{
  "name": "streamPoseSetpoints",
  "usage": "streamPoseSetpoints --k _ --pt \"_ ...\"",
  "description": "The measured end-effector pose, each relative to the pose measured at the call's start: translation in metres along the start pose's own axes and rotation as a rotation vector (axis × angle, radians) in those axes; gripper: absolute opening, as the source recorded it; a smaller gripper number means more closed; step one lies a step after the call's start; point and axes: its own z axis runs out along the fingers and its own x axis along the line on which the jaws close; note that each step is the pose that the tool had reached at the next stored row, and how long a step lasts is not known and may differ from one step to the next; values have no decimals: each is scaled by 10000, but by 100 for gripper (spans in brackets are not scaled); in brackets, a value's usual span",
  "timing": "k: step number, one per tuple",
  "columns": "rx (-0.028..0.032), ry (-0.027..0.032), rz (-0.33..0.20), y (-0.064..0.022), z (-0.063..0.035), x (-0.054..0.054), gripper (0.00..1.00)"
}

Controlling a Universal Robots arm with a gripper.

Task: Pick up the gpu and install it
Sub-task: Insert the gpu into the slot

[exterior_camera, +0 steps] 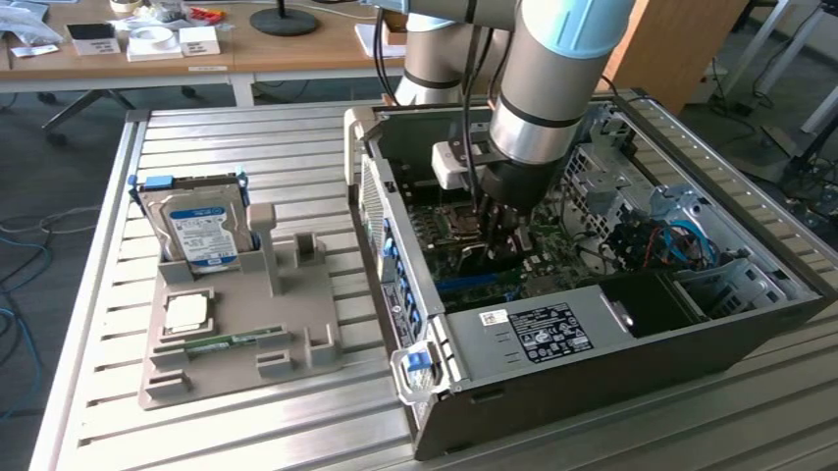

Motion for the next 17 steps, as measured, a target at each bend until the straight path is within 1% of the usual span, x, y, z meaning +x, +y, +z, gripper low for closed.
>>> streamPoseSetpoints --k 10,17 --pt "1 0 12 -15 2 0 27" --pt "11 5 213 -17 4 1 27"
